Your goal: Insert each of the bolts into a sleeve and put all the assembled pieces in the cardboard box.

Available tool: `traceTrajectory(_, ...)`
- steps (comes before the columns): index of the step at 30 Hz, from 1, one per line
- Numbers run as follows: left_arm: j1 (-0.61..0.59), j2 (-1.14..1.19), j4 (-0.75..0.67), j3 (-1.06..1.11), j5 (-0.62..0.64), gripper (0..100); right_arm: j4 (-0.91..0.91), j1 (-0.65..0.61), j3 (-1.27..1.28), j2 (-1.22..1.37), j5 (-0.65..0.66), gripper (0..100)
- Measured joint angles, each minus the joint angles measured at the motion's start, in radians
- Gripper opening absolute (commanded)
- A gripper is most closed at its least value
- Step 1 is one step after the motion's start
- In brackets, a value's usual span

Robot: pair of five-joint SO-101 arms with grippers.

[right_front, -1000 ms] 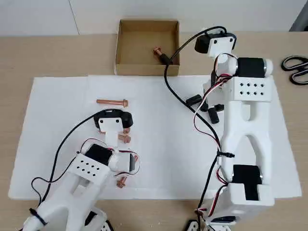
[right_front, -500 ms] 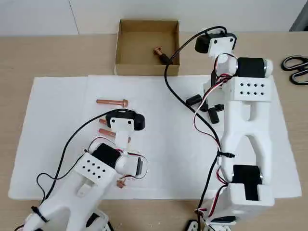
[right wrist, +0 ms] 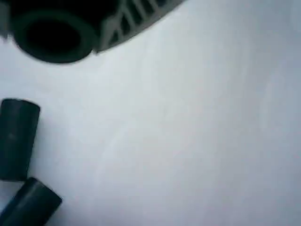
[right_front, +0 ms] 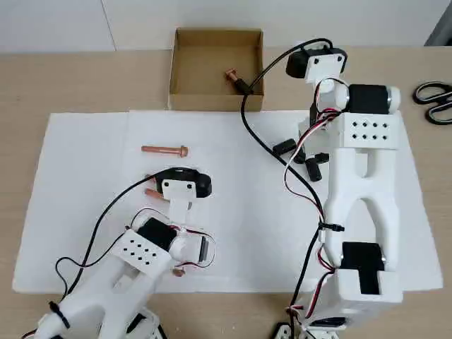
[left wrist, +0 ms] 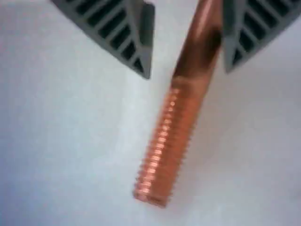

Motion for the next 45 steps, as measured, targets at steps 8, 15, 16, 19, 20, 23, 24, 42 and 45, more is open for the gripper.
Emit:
traceTrajectory(8,0.003,0.000,-0.002,0.000,-0.006,1,0.000,0.000,0.000,0.000,0.000,0.4)
traceTrajectory(15,0.003,-0.003,-0.009,-0.003,-0.003,1,0.000,0.000,0.000,0.000,0.000,0.4)
traceTrajectory(16,0.003,-0.003,-0.009,-0.003,-0.002,1,0.000,0.000,0.000,0.000,0.000,0.4)
traceTrajectory(19,0.002,-0.005,-0.009,-0.018,-0.002,1,0.000,0.000,0.000,0.000,0.000,0.4)
traceTrajectory(20,0.002,-0.005,-0.003,-0.028,-0.002,1,0.000,0.000,0.000,0.000,0.000,0.4)
traceTrajectory(23,0.003,-0.003,0.023,-0.058,-0.005,1,0.000,0.000,0.000,0.000,0.000,0.4)
traceTrajectory(24,0.003,-0.003,0.031,-0.060,-0.017,1,0.000,0.000,0.000,0.000,0.000,0.4)
traceTrajectory(42,0.003,-0.003,0.077,-0.060,-0.021,22,0.000,0.000,0.000,0.000,0.000,0.4)
traceTrajectory(45,0.003,-0.003,0.077,-0.060,-0.021,22,0.000,0.000,0.000,0.000,0.000,0.4)
